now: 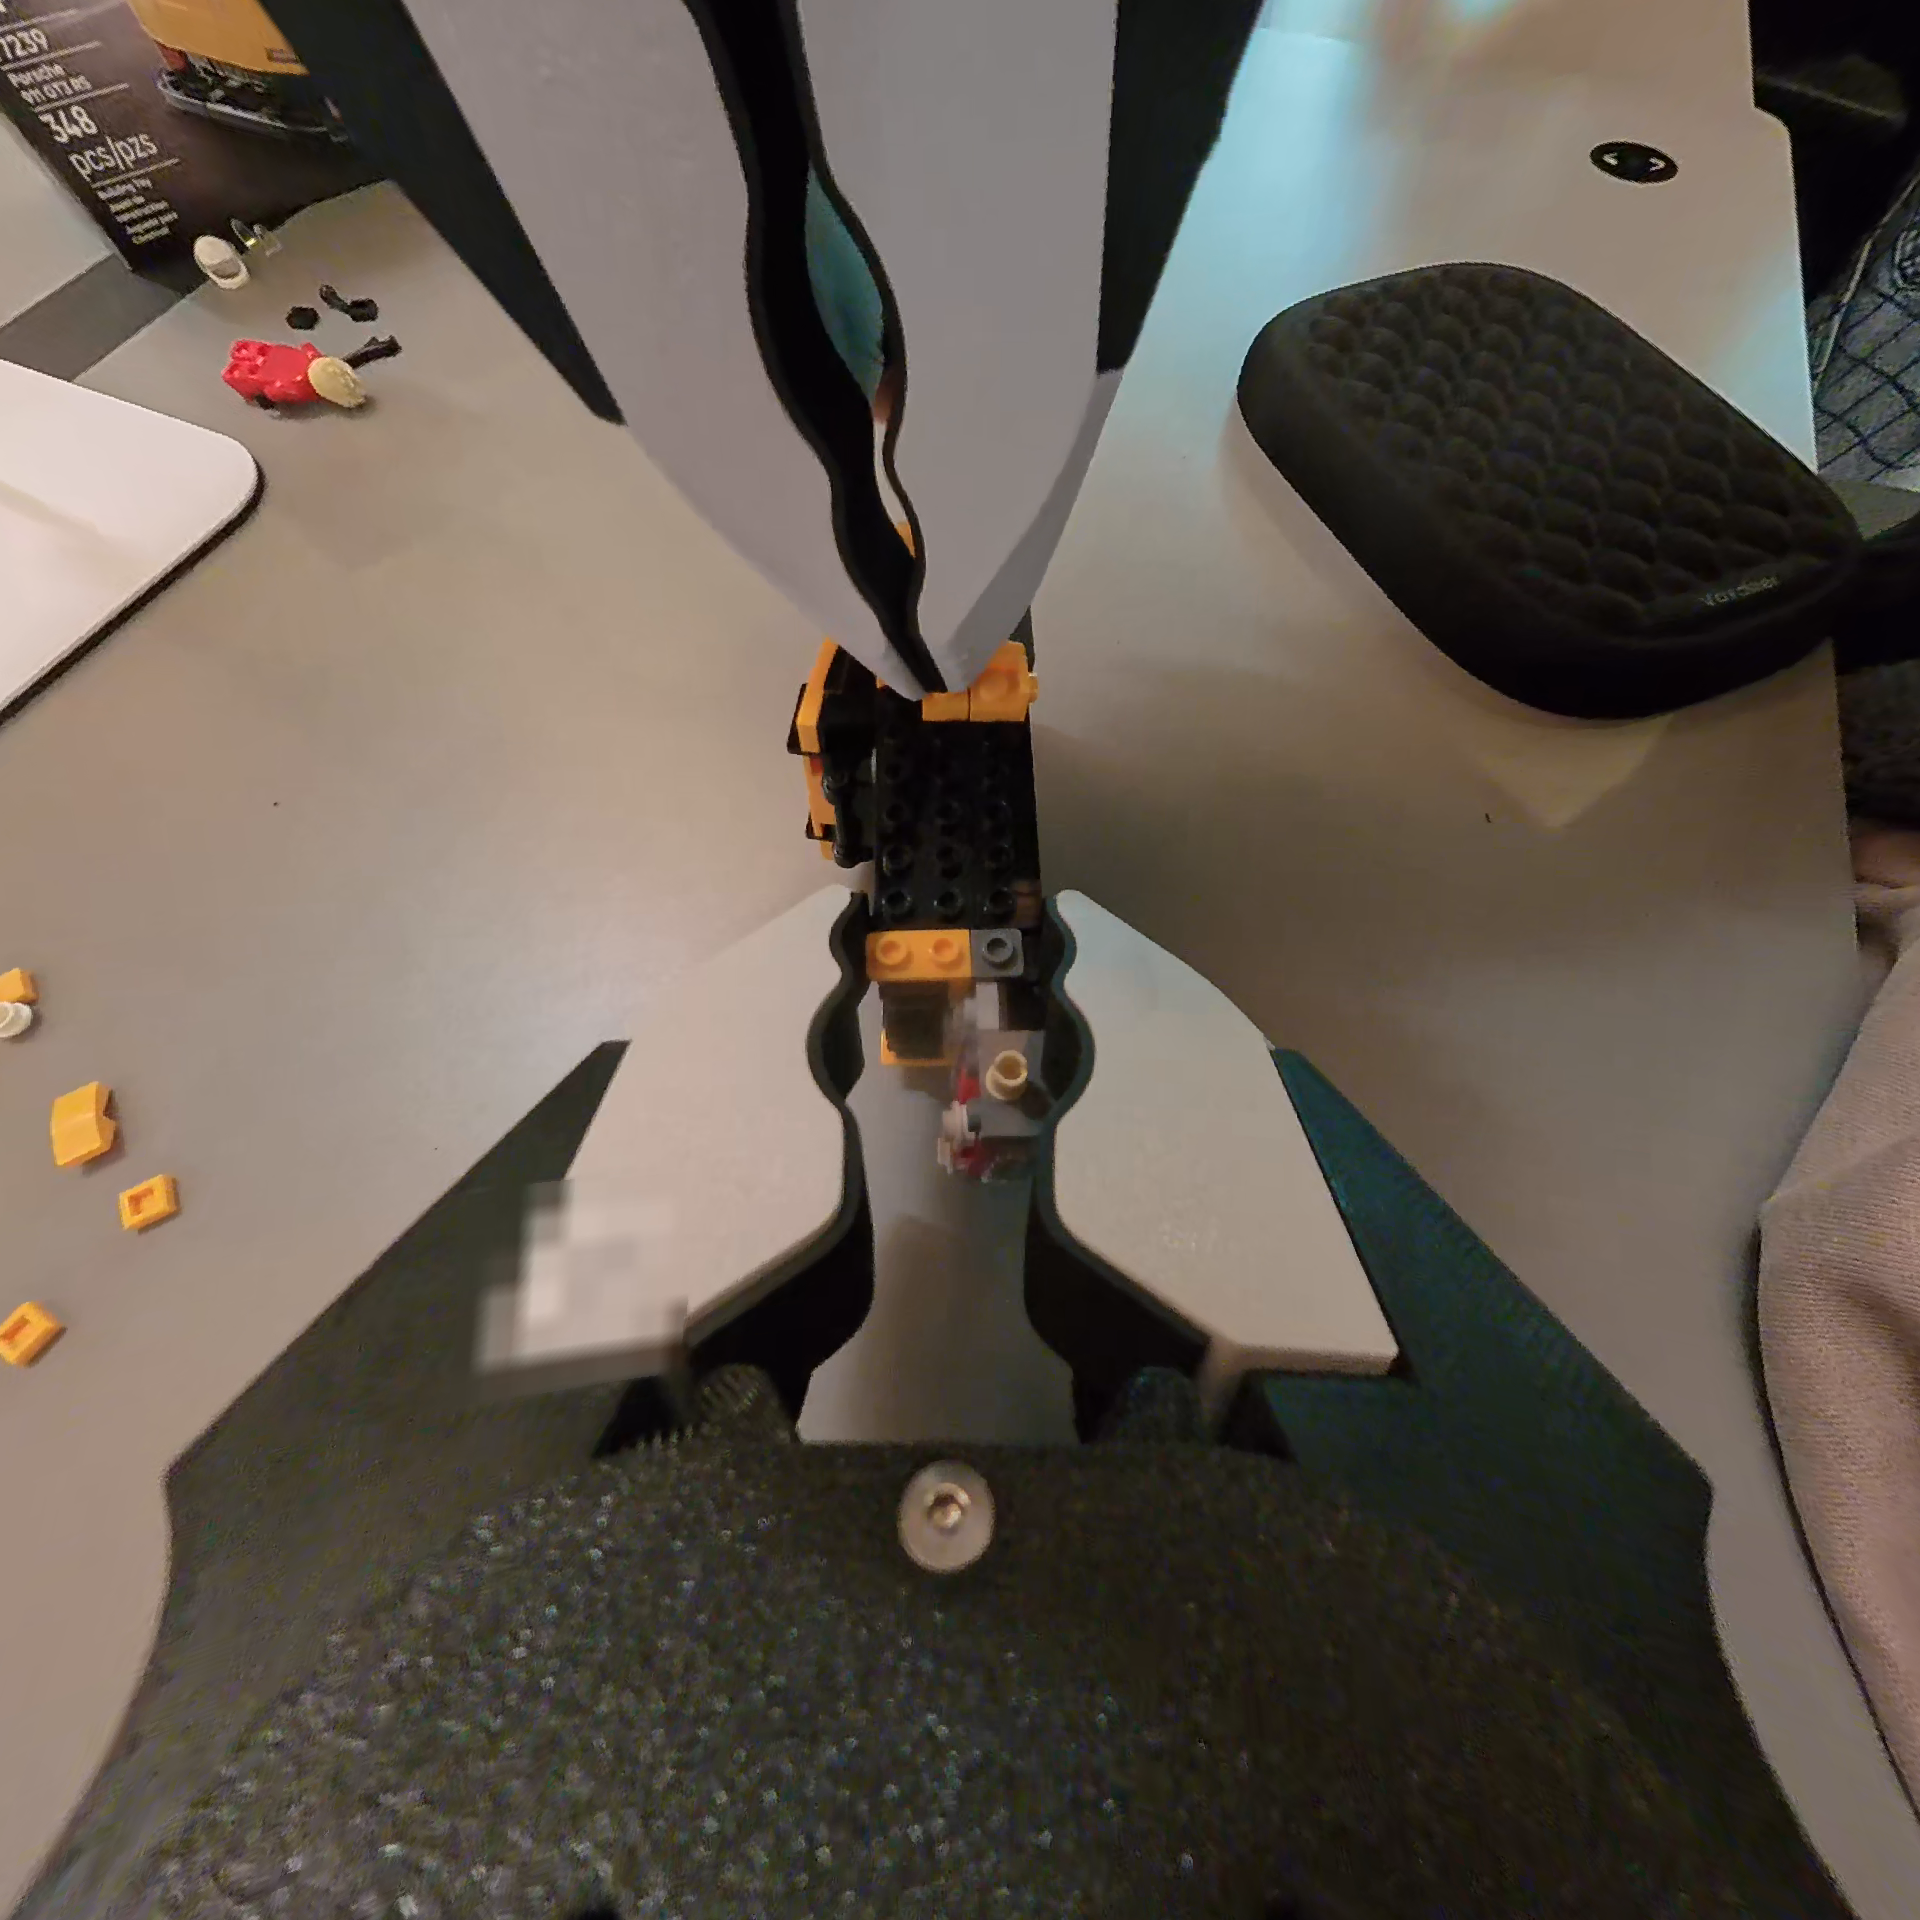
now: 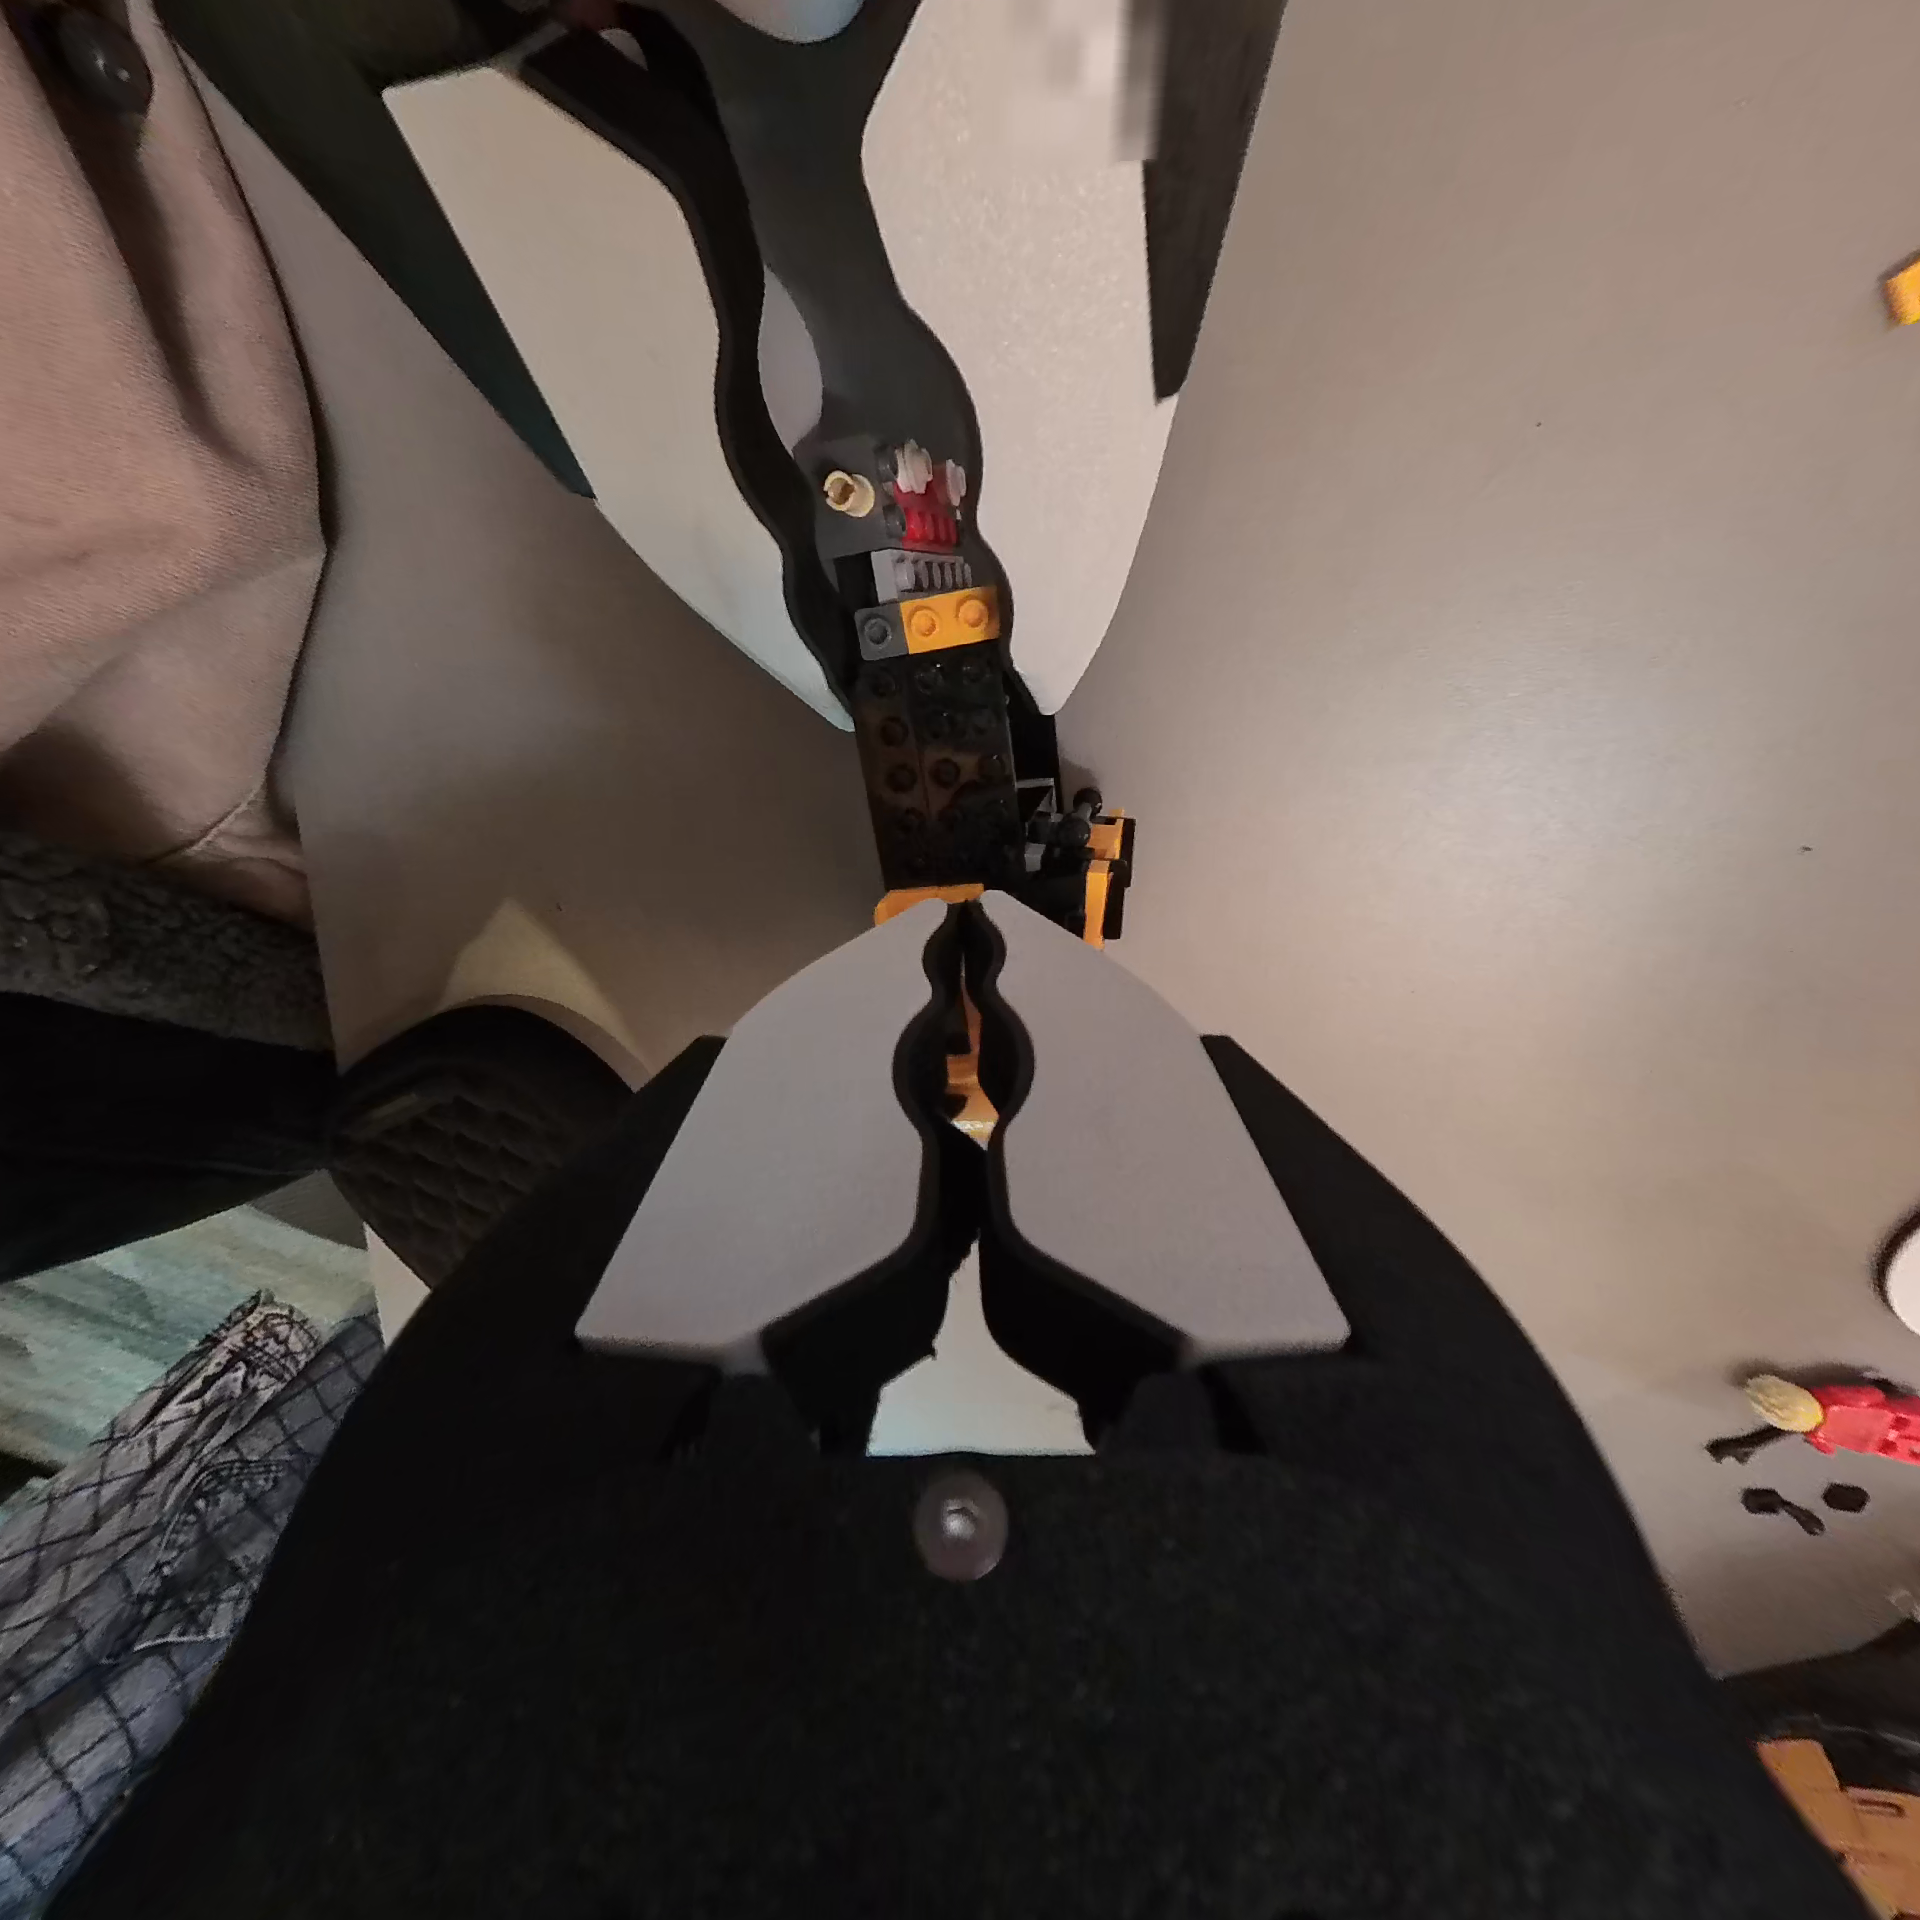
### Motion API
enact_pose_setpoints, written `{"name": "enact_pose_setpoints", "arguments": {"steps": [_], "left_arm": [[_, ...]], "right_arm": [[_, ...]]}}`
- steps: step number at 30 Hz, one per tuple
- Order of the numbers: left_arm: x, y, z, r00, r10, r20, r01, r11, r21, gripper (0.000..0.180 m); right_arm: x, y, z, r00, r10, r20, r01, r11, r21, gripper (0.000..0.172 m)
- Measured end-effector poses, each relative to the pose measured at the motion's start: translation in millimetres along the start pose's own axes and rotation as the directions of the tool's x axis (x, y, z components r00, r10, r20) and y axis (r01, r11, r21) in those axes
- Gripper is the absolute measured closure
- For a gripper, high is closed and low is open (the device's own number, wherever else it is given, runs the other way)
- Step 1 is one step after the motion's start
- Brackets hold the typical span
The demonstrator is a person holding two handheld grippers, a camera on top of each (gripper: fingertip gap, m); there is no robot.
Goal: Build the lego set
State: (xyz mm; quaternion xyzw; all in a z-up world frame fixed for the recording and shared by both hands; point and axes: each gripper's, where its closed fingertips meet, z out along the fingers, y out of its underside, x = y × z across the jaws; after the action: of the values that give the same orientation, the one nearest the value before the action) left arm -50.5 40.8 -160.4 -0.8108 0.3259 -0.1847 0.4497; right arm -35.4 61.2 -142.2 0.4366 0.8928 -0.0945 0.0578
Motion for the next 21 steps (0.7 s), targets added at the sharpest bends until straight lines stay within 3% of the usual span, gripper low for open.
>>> {"name": "enact_pose_setpoints", "arguments": {"steps": [6,9,21], "left_arm": [[-0.3,-0.2,0.0,1.0,0.005,-0.002,-0.005,1.0,0.002,0.15],[-0.5,-0.2,0.1,1.0,-0.002,-0.003,0.002,1.0,0.003,0.15],[-0.8,0.0,-0.1,1.0,-0.006,0.001,0.006,1.0,0.0,0.15]], "right_arm": [[1.9,0.2,-1.4,0.99,-0.052,-0.13,0.057,0.998,0.032,0.17],[-9.2,-3.2,-3.1,0.992,-0.082,-0.1,0.089,0.994,0.066,0.155],[-2.7,1.4,3.1,0.974,-0.117,-0.193,0.11,0.993,-0.045,0.152]]}}
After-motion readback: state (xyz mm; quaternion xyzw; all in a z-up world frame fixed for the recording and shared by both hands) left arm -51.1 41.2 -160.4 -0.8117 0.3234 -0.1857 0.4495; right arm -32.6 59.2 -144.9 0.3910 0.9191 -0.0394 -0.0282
